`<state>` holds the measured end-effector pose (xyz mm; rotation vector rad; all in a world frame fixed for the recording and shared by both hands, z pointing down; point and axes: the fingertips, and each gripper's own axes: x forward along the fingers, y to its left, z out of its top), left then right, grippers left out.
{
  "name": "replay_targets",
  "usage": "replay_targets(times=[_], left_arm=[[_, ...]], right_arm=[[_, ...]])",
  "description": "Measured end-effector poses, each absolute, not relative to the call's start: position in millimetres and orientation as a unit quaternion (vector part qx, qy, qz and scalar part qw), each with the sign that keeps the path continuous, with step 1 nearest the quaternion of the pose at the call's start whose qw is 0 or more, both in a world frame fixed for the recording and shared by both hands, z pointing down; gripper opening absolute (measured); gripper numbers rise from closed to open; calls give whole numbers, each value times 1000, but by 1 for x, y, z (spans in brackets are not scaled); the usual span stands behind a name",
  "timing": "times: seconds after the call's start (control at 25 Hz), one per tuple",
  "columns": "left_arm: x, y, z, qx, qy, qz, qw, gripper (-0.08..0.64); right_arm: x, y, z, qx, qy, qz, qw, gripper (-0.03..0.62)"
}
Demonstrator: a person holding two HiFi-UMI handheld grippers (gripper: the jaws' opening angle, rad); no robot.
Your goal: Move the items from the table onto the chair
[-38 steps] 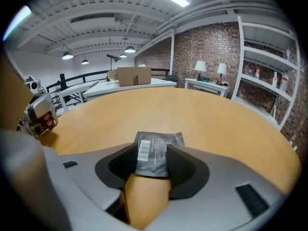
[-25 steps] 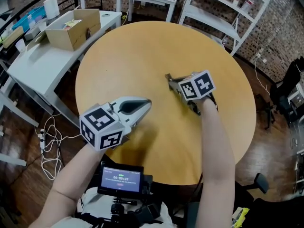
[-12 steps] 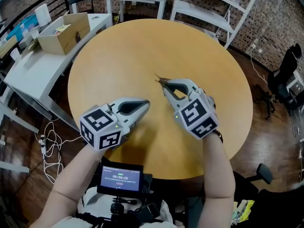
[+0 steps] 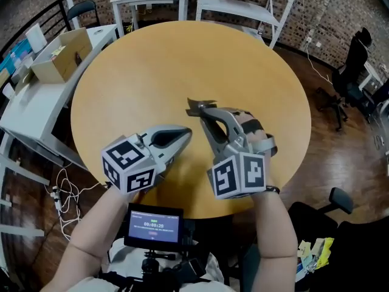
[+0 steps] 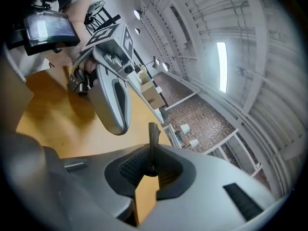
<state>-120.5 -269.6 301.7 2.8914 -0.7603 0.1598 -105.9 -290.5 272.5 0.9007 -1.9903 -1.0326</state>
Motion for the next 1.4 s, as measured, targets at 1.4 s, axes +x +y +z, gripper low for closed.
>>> replay_targets(times=[1.4], left_arm=[[122, -156, 298, 995, -42, 77, 44, 11]], right_arm=[[122, -169, 259, 512, -695, -336, 376, 25]])
